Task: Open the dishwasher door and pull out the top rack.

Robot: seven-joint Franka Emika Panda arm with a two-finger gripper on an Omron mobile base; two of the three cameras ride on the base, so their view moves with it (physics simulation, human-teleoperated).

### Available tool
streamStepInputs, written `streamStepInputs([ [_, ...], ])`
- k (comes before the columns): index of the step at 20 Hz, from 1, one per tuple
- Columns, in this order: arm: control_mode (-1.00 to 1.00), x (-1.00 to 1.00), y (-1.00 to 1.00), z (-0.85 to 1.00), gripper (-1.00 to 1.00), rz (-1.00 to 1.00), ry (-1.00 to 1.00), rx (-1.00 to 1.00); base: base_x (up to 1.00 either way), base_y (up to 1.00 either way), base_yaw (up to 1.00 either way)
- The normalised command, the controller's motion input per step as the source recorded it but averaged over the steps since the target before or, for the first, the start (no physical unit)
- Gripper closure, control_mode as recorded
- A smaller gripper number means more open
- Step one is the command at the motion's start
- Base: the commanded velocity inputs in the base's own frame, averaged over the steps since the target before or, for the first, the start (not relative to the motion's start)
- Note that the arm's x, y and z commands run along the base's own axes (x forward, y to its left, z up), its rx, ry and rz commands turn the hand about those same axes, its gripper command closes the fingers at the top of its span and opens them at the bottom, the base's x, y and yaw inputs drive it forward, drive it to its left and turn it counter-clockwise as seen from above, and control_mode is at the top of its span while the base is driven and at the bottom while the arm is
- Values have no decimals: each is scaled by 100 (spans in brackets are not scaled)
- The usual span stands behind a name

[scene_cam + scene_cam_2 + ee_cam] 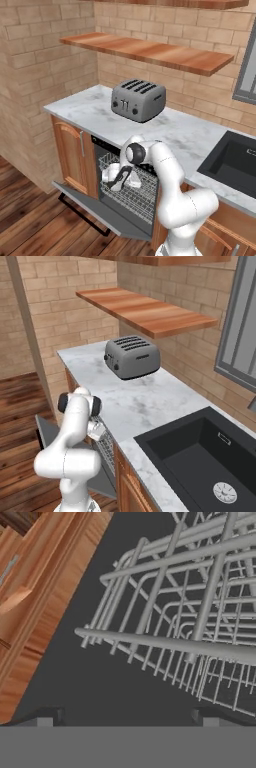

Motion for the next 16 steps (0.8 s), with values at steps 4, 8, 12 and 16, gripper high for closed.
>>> streamStepInputs([
  [4,-100,-43,-7,-100,-100,30,1,66,0,0,0],
  [8,-100,-56,6,-100,-100,29,0,59,0,0,0],
  [12,-100,-58,21,-99,-100,25,0,57,0,0,0],
  [16,-100,-53,31,-83,-100,21,2,56,0,0,0],
])
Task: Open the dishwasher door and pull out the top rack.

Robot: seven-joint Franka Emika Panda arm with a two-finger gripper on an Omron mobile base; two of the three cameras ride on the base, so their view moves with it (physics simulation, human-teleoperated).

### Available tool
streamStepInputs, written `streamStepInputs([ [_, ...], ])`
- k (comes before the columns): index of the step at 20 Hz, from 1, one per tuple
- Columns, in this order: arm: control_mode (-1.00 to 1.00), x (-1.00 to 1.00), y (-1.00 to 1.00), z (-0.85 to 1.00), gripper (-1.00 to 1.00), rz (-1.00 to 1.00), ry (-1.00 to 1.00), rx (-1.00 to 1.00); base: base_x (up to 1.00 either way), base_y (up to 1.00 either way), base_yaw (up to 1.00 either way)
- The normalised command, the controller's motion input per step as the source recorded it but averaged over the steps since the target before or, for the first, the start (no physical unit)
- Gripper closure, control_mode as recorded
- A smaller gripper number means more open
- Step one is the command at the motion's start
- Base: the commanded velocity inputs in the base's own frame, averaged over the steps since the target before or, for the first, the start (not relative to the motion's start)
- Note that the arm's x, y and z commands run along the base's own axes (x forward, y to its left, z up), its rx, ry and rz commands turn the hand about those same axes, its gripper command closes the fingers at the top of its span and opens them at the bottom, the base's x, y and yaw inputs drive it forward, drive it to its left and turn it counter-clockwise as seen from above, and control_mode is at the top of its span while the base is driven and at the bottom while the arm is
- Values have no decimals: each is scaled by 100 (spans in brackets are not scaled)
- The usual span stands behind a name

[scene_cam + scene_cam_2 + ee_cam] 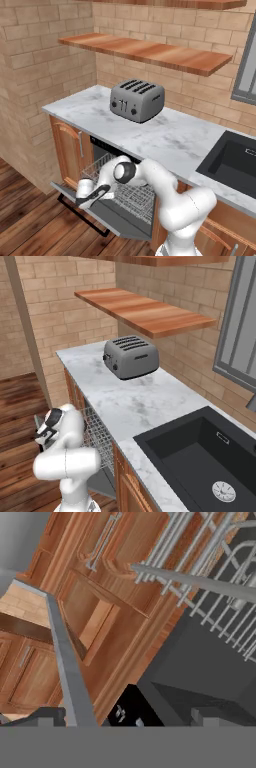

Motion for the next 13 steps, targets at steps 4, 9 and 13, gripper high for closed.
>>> streamStepInputs([
  [4,-100,-49,20,-56,-100,19,6,62,0,0,0],
  [9,-100,-47,6,-34,-100,20,12,67,0,0,0],
  [13,-100,-44,0,-7,-100,21,18,72,0,0,0],
])
